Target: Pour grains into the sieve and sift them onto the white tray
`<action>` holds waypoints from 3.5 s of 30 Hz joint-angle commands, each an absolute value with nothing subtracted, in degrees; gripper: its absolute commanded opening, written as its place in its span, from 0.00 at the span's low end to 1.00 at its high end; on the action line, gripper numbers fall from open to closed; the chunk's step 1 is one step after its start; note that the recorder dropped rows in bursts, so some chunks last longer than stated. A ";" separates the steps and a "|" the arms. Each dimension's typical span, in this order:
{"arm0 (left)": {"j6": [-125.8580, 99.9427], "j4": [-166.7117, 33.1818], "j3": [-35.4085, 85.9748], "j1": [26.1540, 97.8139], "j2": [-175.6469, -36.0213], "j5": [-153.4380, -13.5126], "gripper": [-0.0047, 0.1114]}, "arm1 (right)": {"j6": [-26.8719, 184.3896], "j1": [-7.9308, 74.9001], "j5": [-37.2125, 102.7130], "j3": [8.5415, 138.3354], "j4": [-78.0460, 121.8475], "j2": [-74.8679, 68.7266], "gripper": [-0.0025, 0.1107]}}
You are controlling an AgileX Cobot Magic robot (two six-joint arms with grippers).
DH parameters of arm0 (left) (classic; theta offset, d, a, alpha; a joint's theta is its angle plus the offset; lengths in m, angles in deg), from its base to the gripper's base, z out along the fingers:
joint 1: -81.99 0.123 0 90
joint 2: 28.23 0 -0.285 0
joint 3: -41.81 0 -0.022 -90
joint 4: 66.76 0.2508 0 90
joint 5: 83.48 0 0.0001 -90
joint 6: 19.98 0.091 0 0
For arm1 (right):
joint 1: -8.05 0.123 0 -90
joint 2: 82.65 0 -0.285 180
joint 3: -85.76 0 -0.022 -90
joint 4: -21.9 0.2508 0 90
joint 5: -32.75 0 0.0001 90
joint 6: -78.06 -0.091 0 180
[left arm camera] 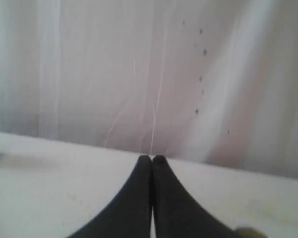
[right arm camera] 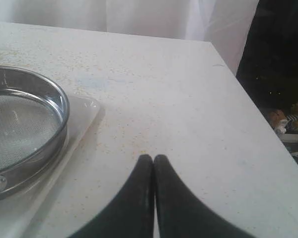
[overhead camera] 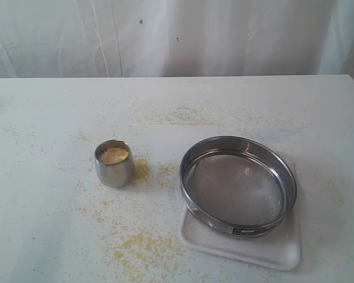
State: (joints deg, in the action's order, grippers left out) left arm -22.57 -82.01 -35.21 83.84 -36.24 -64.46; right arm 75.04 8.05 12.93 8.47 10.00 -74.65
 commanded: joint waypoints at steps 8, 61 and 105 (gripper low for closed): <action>-18.26 -82.78 -30.18 83.30 -36.02 -39.70 0.04 | 74.63 8.05 13.03 8.54 9.65 -74.87 0.02; -51.15 -20.76 -6.57 91.01 -130.09 -13.51 0.04 | 74.63 8.05 13.03 8.54 9.65 -74.87 0.02; -32.96 -10.77 -6.57 85.71 -134.12 -13.51 0.94 | 74.63 8.05 13.03 8.54 9.65 -74.87 0.02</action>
